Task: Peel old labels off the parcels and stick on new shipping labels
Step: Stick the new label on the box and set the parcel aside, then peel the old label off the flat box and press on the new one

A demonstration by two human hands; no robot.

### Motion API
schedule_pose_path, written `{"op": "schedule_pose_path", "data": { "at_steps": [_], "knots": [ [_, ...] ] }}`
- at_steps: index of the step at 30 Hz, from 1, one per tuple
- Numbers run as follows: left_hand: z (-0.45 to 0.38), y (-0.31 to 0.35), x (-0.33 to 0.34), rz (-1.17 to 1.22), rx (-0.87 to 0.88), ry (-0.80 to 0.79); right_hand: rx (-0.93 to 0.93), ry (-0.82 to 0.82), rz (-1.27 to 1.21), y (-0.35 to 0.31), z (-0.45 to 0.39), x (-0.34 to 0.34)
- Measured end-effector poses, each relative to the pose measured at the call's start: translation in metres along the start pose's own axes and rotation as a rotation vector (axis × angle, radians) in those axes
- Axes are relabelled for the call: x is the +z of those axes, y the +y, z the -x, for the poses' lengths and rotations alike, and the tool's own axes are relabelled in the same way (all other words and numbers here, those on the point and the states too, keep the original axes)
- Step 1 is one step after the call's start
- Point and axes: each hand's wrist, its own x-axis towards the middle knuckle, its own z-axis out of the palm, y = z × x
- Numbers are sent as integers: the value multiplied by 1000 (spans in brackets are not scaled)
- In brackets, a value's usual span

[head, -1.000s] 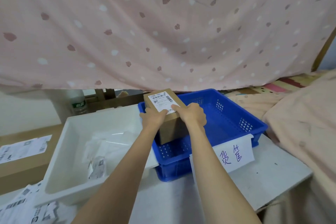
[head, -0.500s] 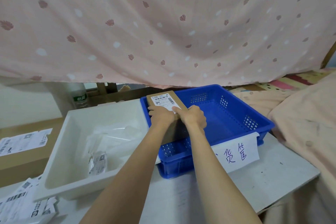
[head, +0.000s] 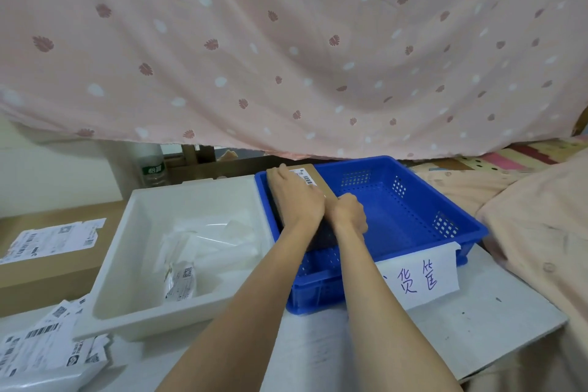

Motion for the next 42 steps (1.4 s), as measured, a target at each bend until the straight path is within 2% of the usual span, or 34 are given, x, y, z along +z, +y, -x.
{"op": "schedule_pose_path", "data": {
  "at_steps": [2, 5, 8, 9, 12, 15, 18, 21, 25, 29, 32, 37, 42],
  "knots": [
    [0, 10, -5, -24, 50, 3, -10, 12, 12, 1, 1, 0],
    [-1, 20, -17, 68, -34, -47, -31, 107, -19, -8, 11, -2],
    [1, 25, -45, 207, -58, -94, -223, 275, -180, -38, 26, -9],
    [1, 26, -60, 264, -60, -93, -290, 282, -253, -52, 33, -11],
    [-8, 16, -115, 360, -87, -53, -409, 125, -478, -94, 63, -2],
    [-25, -10, -181, 392, -183, 71, -467, -101, -576, -125, 101, 27],
    [-35, -46, -252, 473, -307, 237, -460, -338, -550, -143, 143, 69],
    [-35, -91, -312, 528, -456, 351, -441, -496, -505, -153, 188, 109],
    [-20, -150, -363, 524, -666, 533, -392, -613, -403, -159, 234, 161],
    [-4, -200, -390, 487, -834, 584, -318, -703, -348, -160, 260, 202],
    [0, -226, -397, 434, -901, 552, -280, -633, -339, -155, 274, 224],
    [0, -245, -381, 545, -979, 492, -281, -439, -249, -140, 293, 253],
    [-6, -258, -374, 571, -1019, 528, -236, -253, -179, -134, 301, 261]
  ]
}}
